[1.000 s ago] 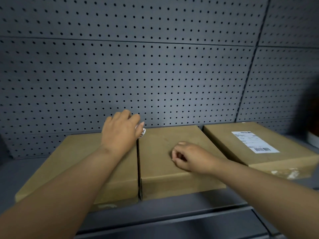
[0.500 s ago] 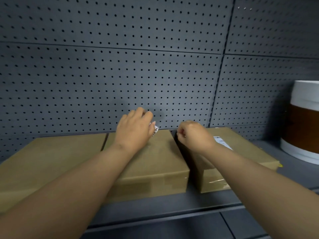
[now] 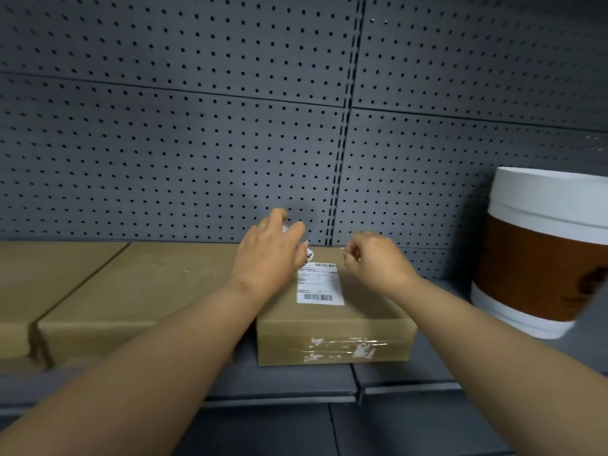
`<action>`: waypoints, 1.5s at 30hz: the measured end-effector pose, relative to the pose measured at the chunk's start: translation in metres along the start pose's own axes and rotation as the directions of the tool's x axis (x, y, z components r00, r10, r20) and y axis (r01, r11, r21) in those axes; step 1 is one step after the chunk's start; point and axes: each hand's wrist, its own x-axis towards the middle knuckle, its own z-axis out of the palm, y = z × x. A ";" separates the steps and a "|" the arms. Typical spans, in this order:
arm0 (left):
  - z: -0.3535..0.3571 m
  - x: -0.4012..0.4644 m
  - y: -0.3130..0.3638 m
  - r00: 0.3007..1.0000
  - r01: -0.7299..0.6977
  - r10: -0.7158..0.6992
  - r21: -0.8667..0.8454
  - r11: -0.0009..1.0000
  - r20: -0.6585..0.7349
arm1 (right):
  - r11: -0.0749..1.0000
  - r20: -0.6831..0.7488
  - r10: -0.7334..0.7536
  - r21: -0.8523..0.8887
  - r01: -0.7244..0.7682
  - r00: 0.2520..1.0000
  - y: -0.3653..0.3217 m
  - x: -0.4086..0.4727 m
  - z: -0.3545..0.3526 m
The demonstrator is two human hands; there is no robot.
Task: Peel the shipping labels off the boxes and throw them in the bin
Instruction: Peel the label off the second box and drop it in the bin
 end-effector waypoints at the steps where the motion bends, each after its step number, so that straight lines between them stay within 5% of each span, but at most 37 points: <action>1: 0.002 0.000 0.007 1.000 0.005 -0.005 -0.007 1.000 0.005 | 1.000 0.001 -0.007 0.011 0.007 1.000 0.006 -0.003 -0.002; 16: 0.022 0.015 0.044 0.993 -0.104 0.104 0.011 0.995 -0.049 | 1.000 -0.013 0.024 0.004 -0.024 1.000 0.040 -0.011 -0.018; 29: 0.028 0.045 0.063 0.987 -0.148 0.157 -0.216 0.965 0.026 | 0.995 -0.126 0.095 -0.023 -0.099 0.987 0.065 -0.010 -0.047; 37: 0.032 0.090 0.124 0.979 -0.192 0.204 -0.299 0.935 0.008 | 0.999 -0.250 0.029 -0.031 -0.038 0.968 0.112 -0.004 -0.096; 45: 0.024 0.168 0.234 0.945 -0.295 0.260 -0.176 0.939 -0.196 | 0.998 -0.413 0.007 -0.058 -0.034 0.911 0.190 0.009 -0.190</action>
